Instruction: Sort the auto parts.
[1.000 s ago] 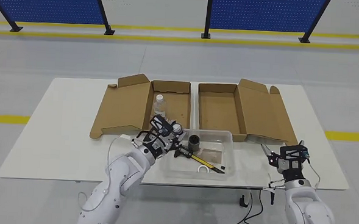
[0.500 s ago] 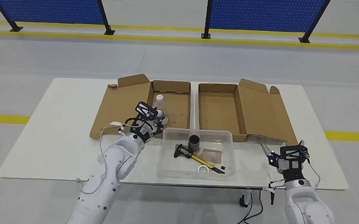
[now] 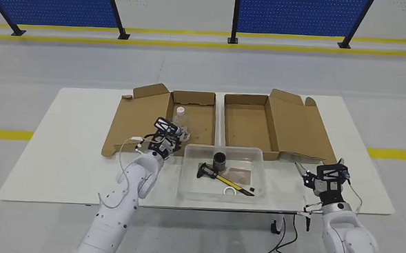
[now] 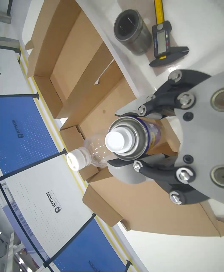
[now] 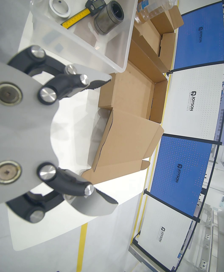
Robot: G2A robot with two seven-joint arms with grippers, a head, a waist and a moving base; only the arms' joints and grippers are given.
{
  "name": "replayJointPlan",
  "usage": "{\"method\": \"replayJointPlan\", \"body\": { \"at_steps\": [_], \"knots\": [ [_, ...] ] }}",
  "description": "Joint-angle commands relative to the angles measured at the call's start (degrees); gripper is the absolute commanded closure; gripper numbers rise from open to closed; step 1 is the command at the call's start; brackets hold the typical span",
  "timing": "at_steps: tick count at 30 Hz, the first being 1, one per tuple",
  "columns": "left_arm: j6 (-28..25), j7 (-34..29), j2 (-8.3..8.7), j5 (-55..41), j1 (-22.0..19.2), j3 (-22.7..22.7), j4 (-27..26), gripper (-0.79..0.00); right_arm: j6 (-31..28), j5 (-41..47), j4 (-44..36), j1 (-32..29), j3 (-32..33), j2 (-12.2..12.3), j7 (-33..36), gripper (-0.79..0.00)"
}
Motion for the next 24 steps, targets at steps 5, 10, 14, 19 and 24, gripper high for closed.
{"method": "replayJointPlan", "body": {
  "at_steps": [5, 10, 14, 19, 24],
  "knots": [
    [2.0, 0.2, -0.46, -1.5, -2.5, 0.9, 4.3, 0.000, 0.0, 0.0, 0.0, 0.0, 0.0, 0.0, 0.0, -0.785],
    [2.4, 0.6, -0.76, -1.7, -4.2, 2.0, 6.9, 0.000, 0.0, 0.0, 0.0, 0.0, 0.0, 0.0, 0.0, -0.785],
    [2.4, 0.8, -0.95, -1.9, -5.0, 2.8, 8.7, 0.000, 0.0, 0.0, 0.0, 0.0, 0.0, 0.0, 0.0, -0.785],
    [2.3, 0.4, -1.14, -2.8, -5.6, 3.3, 10.1, 0.000, 0.0, 0.0, 0.0, 0.0, 0.0, 0.0, 0.0, -0.785],
    [2.6, 0.3, -1.26, -3.1, -6.1, 3.7, 11.4, -0.080, 0.0, 0.0, 0.0, 0.0, 0.0, 0.0, 0.0, -0.785]
  ]
}}
